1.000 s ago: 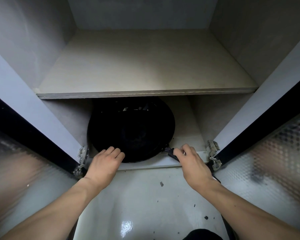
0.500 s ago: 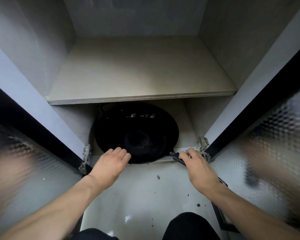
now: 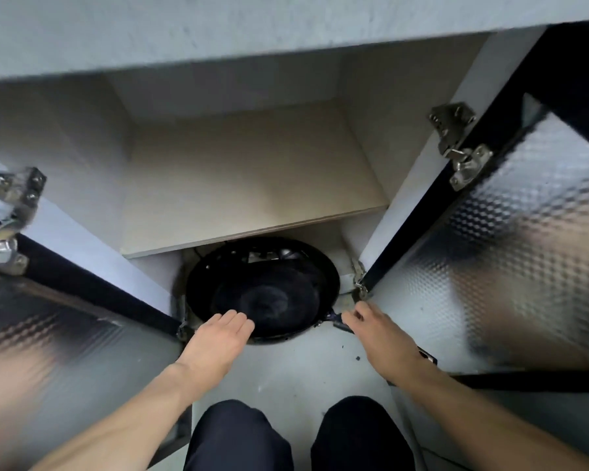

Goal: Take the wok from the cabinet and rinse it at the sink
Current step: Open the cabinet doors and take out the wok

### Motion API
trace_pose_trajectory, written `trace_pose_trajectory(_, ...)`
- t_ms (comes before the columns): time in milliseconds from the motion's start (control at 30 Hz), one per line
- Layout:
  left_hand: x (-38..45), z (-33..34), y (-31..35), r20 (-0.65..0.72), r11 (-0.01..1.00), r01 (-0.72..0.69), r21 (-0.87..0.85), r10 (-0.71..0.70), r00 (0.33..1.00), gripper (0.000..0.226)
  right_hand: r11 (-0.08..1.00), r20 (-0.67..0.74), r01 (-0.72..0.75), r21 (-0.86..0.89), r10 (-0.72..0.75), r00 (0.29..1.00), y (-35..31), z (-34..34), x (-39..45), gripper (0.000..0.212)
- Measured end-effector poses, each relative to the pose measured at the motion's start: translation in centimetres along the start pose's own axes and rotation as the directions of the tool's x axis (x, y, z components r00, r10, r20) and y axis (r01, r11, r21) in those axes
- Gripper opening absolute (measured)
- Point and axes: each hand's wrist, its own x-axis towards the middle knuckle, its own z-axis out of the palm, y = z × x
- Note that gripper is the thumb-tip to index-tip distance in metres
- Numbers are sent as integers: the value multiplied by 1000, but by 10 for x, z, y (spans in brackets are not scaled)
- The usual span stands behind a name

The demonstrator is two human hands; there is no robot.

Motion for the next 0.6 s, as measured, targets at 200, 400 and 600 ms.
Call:
trace_pose_trajectory(200,-22,-69,13,105,999,-25,-46,30,994,65,998,69,10,-55,-6,998,-9,-47,-47,67)
trace_pose_trajectory(400,-49,-134,30,179,993,-8,-119,29,984,63,997,89,12,-70,-5,996,-21,-95,-97,67)
trace_pose_trajectory(600,-76,-211,47,155,979,-21,-204,53,987,55,998,53,-68,-9,69,996,-38,-146,-160,64)
